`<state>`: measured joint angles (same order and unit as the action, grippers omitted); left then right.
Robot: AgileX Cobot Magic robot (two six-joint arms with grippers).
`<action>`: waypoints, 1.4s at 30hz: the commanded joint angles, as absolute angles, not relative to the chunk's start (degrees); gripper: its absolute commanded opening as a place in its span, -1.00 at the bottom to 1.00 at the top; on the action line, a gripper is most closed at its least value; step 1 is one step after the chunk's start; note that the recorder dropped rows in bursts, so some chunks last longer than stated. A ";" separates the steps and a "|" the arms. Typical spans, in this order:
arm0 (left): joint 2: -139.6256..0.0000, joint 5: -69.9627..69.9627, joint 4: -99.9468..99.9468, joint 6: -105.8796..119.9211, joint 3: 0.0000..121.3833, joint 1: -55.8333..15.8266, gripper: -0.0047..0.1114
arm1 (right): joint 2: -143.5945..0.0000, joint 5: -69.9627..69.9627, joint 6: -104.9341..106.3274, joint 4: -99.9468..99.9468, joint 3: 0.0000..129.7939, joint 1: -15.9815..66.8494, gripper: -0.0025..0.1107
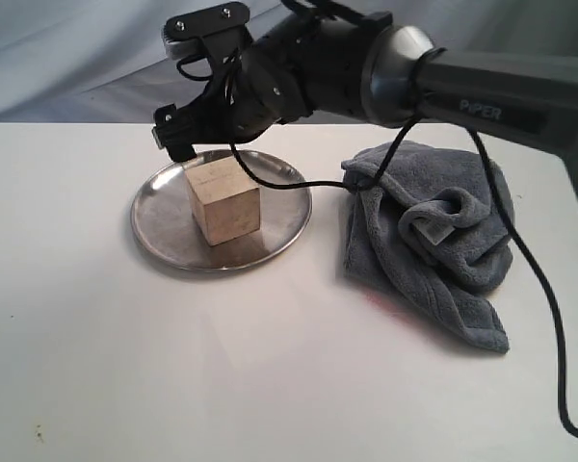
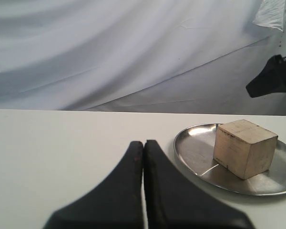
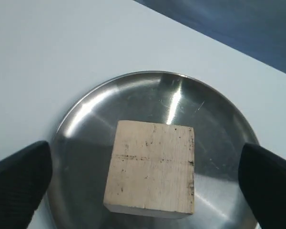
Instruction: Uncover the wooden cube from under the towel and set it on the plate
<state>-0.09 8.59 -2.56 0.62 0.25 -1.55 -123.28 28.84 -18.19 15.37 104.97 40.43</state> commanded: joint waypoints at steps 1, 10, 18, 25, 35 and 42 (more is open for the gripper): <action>0.00 8.35 -2.52 0.51 0.00 -1.60 -0.89 | -119.79 32.26 -17.83 16.88 104.57 40.87 0.68; 0.00 8.35 -2.52 0.64 0.00 -1.60 -0.89 | -113.87 32.29 -17.83 19.94 96.23 42.14 -0.14; 0.00 8.35 -2.52 0.47 0.00 -1.60 -0.89 | -109.26 26.48 -18.43 20.78 86.27 42.13 -0.68; 0.00 8.35 -2.52 0.47 0.00 -1.60 -0.89 | -108.95 24.57 -18.43 18.05 82.28 42.13 -0.96; 0.00 8.35 -2.52 0.59 0.00 -1.60 -0.89 | -108.95 25.08 -18.43 15.44 82.09 42.26 -0.96; 0.00 8.35 -2.52 0.44 0.00 -1.60 -0.89 | -108.52 21.69 -18.43 14.56 82.09 42.26 -0.96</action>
<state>-0.09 8.59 -2.56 0.62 0.25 -1.55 -109.50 23.74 -18.30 15.10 82.26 41.95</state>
